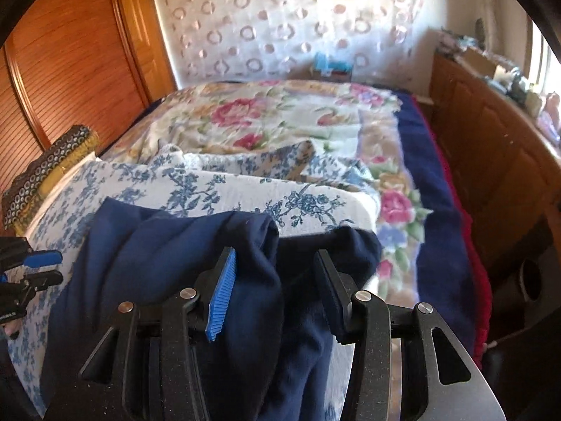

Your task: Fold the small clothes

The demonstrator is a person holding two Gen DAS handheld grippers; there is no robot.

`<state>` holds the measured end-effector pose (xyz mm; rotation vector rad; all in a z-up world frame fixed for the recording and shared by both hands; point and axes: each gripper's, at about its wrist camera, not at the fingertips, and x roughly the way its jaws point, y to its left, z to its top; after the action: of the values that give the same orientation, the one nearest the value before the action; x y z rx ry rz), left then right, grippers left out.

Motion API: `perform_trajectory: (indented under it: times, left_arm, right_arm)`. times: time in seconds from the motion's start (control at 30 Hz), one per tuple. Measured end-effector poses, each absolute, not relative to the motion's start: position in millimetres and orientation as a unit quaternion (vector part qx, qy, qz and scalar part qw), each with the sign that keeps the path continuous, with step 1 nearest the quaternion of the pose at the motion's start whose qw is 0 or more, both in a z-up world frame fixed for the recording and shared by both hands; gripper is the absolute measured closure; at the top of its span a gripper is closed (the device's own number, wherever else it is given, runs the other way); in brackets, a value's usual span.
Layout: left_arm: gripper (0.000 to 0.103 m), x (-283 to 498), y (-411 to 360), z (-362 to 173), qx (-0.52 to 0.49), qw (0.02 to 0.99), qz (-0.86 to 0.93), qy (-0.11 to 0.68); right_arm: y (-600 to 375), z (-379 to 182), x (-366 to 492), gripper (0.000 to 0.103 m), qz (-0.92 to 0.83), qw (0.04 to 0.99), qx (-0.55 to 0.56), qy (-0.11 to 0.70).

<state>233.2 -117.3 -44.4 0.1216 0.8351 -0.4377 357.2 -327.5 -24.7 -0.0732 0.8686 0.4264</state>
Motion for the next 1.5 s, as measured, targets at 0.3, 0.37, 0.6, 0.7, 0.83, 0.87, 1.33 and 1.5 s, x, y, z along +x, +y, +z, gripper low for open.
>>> perform_trajectory:
  times: [0.3,0.37,0.6,0.7,0.83,0.87,1.33,1.5]
  left_arm:
    - [0.076,243,-112,-59,0.036,0.882,-0.216,0.418]
    - [0.075,243,-113,-59,0.035,0.881,-0.217,0.418]
    - [0.060,238,-123,-58,0.060,0.880,-0.219,0.416]
    - [0.059,238,-123,-58,0.056,0.880,-0.221,0.417]
    - [0.058,237,-123,-58,0.057,0.880,-0.219,0.416]
    - [0.058,237,-123,-58,0.057,0.880,-0.219,0.416]
    - [0.056,236,-125,-58,0.061,0.882,-0.213,0.416]
    - [0.056,220,-118,-54,0.045,0.878,-0.217,0.424]
  right_arm:
    - [-319,-26,360,0.098,0.262,0.874,-0.026,0.409]
    - [-324,-16,357,0.099,0.249,0.888,-0.019,0.386]
    - [-343,2,355,0.101,0.150,0.919,-0.016,0.364]
    - [-340,-8,360,0.100,0.144,0.913,-0.029,0.381]
    - [-343,-7,357,0.087,0.134,0.914,-0.038,0.380]
    - [-345,-4,355,0.071,0.131,0.916,-0.037,0.377]
    - [-376,9,254,0.028,0.127,0.921,-0.018,0.367]
    - [-384,2,214,0.028,0.120,0.918,-0.015,0.377]
